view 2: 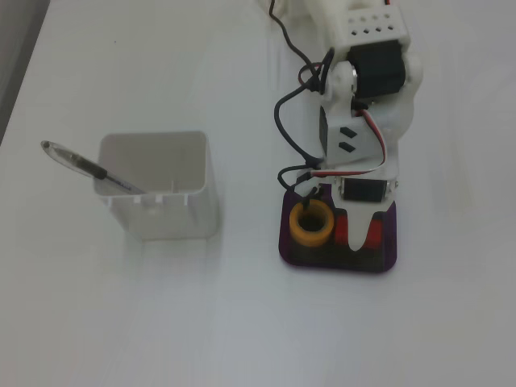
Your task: Remove the cube from the box.
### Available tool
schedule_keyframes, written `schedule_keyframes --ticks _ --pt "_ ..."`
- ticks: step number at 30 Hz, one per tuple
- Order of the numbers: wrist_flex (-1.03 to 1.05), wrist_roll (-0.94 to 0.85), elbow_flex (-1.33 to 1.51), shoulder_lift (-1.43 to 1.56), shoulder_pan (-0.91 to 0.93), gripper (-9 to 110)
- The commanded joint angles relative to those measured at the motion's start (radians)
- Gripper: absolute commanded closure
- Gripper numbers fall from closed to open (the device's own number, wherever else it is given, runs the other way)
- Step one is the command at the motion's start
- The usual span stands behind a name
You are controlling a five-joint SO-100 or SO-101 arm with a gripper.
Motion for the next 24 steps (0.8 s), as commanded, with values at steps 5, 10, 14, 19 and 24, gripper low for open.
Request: schedule_keyframes --ticks 5,10,14,19,24 --pt "-0.003 -0.003 -0.031 0.020 0.006 86" --pt "-0.006 -0.005 -0.029 0.006 0.006 86" --pt "0.002 -0.005 -0.044 -0.060 0.006 86" --pt "0.003 -0.005 -0.048 -0.103 0.005 87" --pt "0.003 -0.005 -0.049 -0.101 -0.002 102"
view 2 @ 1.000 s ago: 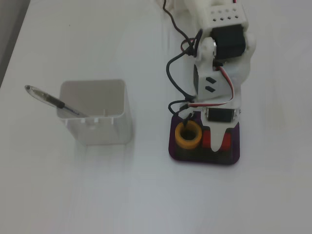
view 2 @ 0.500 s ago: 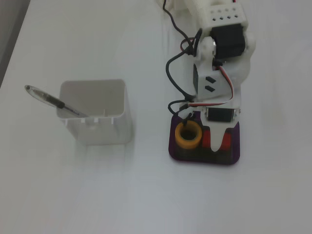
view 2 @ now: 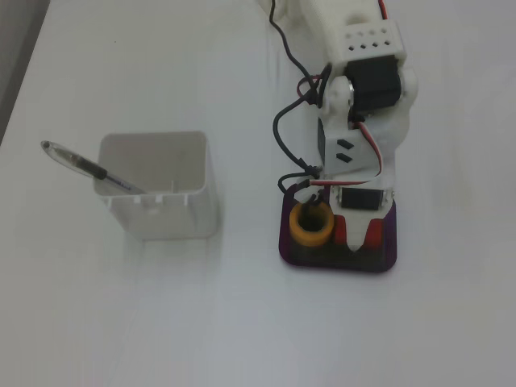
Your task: Remove the cube from the box.
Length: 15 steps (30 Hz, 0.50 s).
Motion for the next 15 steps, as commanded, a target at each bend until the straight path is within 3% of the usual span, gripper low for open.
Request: schedule_keyframes --ticks 1,15 --pt "0.005 -0.005 -0.014 0.002 -0.008 102" --pt "0.380 -0.003 -0.288 0.337 -0.014 102"
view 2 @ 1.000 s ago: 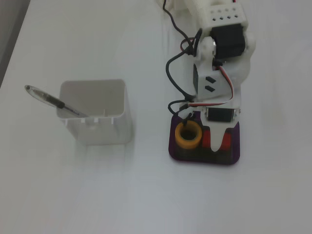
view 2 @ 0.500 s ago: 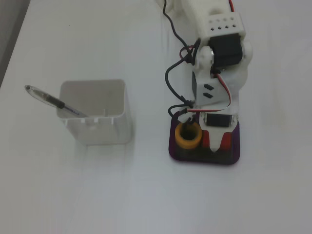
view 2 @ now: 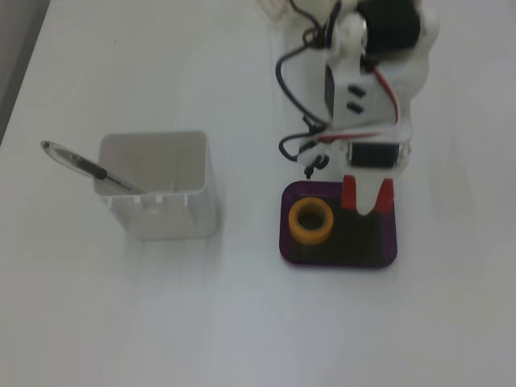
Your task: Remove the cube from the box.
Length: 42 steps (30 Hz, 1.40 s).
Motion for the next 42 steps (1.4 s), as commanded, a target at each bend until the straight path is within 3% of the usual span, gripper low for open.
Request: schedule_keyframes --ticks 1,6,15,21,31,37,42 --pt "0.103 0.000 -0.084 0.167 -0.002 102" --pt "0.170 -0.008 -0.049 0.232 0.011 102" --pt "0.155 -0.080 0.383 0.367 -0.003 102" --pt "0.006 -0.101 0.713 0.486 -0.002 102" --pt "-0.457 -0.107 1.304 0.634 0.003 102" --pt "-0.604 -0.107 1.430 0.630 0.014 102" --pt "-0.600 -0.101 1.433 0.643 0.014 97"
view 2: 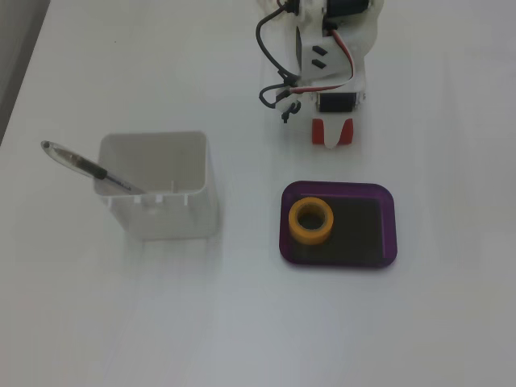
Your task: Remove the cube from the box.
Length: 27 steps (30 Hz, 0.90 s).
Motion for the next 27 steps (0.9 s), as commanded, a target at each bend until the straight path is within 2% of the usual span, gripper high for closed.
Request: schedule_keyframes --ticks 1,6,18,27 --pt "-0.015 0.003 -0.006 0.029 -0.002 95" --pt "0.087 0.005 -0.028 0.034 -0.002 85" --pt "0.385 0.006 -0.331 0.041 0.049 85" --pt "0.439 -0.006 -0.330 0.400 0.035 85"
